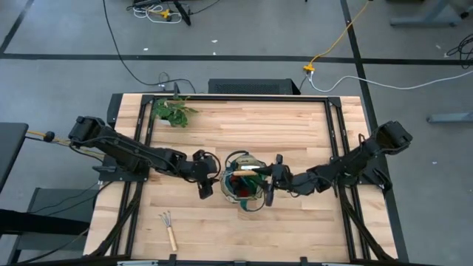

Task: Pick & Place Garden tools in Gardening bag
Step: Put the light brown rake into the green gardening bag

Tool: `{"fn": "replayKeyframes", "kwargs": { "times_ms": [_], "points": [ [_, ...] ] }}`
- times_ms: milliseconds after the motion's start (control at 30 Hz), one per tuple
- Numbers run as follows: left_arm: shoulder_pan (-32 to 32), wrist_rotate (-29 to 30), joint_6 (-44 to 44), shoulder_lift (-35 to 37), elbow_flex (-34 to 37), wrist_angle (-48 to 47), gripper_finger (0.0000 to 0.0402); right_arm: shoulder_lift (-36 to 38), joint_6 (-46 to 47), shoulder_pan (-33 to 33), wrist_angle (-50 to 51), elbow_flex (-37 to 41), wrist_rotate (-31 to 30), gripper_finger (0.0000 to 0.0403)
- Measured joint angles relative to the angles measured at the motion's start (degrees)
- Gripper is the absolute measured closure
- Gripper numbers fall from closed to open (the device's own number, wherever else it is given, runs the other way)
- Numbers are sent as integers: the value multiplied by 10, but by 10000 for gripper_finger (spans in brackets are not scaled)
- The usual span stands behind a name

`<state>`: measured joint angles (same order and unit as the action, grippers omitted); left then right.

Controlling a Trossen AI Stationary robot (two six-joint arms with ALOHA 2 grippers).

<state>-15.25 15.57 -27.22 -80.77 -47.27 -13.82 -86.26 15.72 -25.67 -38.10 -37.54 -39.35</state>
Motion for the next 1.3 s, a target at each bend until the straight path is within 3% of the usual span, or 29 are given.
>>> {"fn": "replayKeyframes", "kwargs": {
  "times_ms": [600, 1300],
  "points": [
    [0, 26, 26, 0, 0, 21, 223, 0, 128, 1, 110, -3, 38, 243],
    [14, 37, 85, 1, 0, 144, 223, 0, 169, 2, 129, -3, 73, 243]
  ]
}}
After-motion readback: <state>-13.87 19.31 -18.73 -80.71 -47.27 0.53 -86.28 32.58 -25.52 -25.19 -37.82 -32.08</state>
